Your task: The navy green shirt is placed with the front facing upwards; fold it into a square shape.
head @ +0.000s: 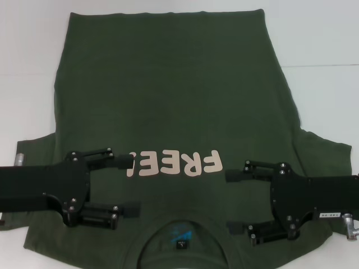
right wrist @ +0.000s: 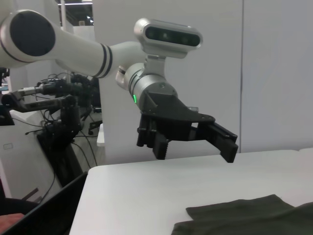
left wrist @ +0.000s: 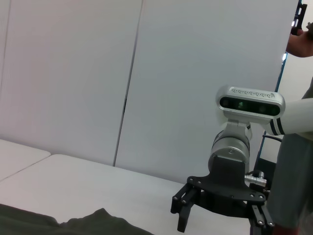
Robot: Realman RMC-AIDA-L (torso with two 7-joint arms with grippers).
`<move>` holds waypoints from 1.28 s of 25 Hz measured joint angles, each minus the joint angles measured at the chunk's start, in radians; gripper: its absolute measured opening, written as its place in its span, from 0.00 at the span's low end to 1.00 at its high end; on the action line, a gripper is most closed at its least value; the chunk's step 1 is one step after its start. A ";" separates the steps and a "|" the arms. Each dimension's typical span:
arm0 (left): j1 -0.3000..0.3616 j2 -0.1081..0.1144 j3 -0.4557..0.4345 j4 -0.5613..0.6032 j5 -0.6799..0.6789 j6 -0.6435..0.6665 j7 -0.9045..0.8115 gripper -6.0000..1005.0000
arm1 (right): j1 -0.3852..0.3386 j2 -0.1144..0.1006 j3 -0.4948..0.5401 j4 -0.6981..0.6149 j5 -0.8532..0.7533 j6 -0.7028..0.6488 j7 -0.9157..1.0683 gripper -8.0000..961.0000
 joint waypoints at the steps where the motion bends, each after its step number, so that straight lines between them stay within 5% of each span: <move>1: 0.000 0.000 0.000 0.000 0.000 0.000 0.001 0.93 | 0.000 0.000 0.000 0.000 0.001 0.002 0.000 0.97; 14: -0.003 -0.004 0.000 -0.026 0.000 -0.025 0.011 0.93 | 0.002 -0.002 0.003 -0.006 0.032 0.002 0.017 0.96; 19: -0.012 -0.004 0.001 -0.029 -0.006 -0.037 0.011 0.93 | 0.015 -0.012 0.004 -0.048 0.067 0.036 0.235 0.96; 32: -0.044 -0.004 0.001 -0.074 -0.001 -0.079 0.011 0.92 | -0.081 -0.008 0.097 -0.520 -0.076 0.156 0.872 0.90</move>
